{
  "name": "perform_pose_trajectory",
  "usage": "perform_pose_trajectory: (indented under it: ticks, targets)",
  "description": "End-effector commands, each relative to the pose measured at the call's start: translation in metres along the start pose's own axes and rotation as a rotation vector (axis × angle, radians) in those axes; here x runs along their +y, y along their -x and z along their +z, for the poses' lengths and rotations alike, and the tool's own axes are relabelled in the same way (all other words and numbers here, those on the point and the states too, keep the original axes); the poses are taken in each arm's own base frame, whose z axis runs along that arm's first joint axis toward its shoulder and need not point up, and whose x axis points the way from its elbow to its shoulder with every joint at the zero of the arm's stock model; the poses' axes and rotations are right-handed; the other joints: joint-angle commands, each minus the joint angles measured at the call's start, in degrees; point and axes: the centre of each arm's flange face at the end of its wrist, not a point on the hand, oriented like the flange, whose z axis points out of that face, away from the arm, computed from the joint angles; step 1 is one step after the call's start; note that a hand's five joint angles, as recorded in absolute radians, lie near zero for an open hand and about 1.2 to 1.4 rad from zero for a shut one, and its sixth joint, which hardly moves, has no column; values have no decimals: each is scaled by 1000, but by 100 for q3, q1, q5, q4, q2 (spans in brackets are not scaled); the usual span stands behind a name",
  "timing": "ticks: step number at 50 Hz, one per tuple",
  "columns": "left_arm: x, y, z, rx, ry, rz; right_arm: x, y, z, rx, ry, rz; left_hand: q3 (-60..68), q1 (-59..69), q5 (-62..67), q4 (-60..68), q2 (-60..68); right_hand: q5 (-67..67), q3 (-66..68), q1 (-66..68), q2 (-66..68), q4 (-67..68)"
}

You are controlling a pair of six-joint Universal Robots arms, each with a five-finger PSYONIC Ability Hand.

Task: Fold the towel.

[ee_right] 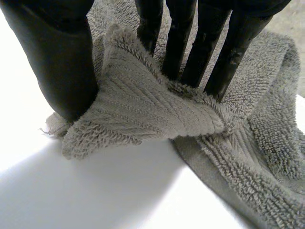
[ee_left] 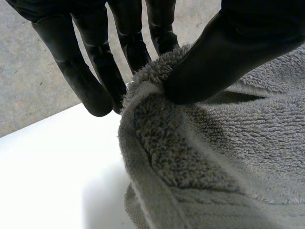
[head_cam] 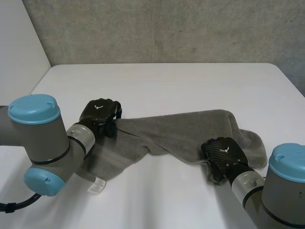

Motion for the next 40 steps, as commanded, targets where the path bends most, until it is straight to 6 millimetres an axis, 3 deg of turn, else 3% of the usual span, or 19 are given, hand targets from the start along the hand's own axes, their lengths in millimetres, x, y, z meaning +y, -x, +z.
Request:
perform_pose_trajectory:
  ticks: [1,10,19,40]
  targets:
    - [0,0,0,0,1,0,-7,-3,-1,10,-24,-3,-845,-243,-1553,-647,-518,90,50,-3,57,-5]
    - [0,0,0,-2,1,0,-5,-13,2,34,-1,8,-845,-243,-1553,-647,-518,-465,-505,-558,-498,-560]
    - [2,-1,-4,2,7,-1,-5,-14,-3,25,32,7,-845,-243,-1553,-647,-518,-2297,-2336,-2389,-2329,-2391]
    - [2,2,-5,-5,12,-3,-8,-29,-5,68,25,23,-845,-243,-1553,-647,-518,-2216,-2255,-2308,-2249,-2310]
